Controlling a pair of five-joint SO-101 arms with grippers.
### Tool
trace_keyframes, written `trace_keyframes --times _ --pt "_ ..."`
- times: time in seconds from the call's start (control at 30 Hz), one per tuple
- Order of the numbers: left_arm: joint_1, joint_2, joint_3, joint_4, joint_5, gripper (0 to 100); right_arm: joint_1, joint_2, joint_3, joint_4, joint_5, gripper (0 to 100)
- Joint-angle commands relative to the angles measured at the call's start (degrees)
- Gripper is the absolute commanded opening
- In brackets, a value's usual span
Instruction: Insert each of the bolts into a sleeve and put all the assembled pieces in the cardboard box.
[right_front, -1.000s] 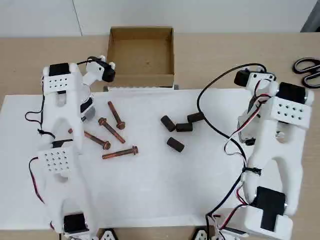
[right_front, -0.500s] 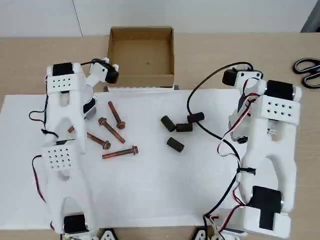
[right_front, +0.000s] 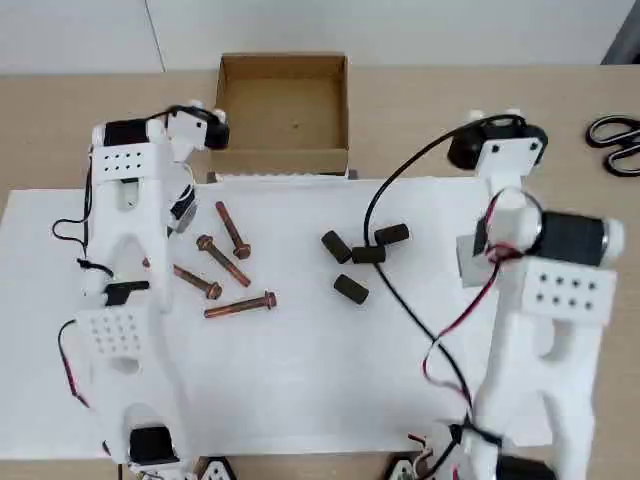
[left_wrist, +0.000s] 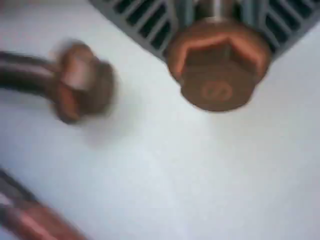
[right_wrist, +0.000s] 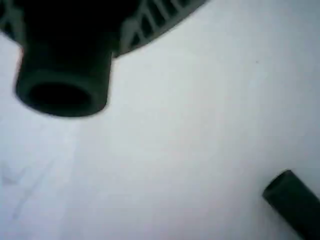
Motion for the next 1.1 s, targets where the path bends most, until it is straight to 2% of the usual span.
trace_keyframes --times 0.0,0.17,0.4,0.6,0.7,0.83,1.07 --pt "3.08 -17.76 7.96 1.32 5.89 1 -0.48 -7.87 4.13 -0.40 -0.70 0.4" --pt "7.30 -35.78 19.82 0.97 7.12 1 -0.22 -12.62 7.65 -0.40 -0.88 0.4" --pt "10.11 -56.00 38.99 -6.42 20.57 1 -0.48 -15.25 8.00 -1.27 -1.67 0.3" --pt "15.21 -73.14 58.15 -13.45 31.21 1 -1.45 -18.77 11.25 -2.95 -12.13 0.3" --pt "18.02 -82.55 68.26 -19.34 34.73 1 -5.32 -23.08 15.56 -5.49 -12.48 0.3" --pt "20.04 -97.05 79.78 -25.67 40.97 1 -14.02 -32.04 24.44 -11.74 -12.57 0.3" --pt "19.96 -115.96 91.82 -29.54 45.54 1 -28.18 -46.73 36.92 -20.35 -12.13 0.2"
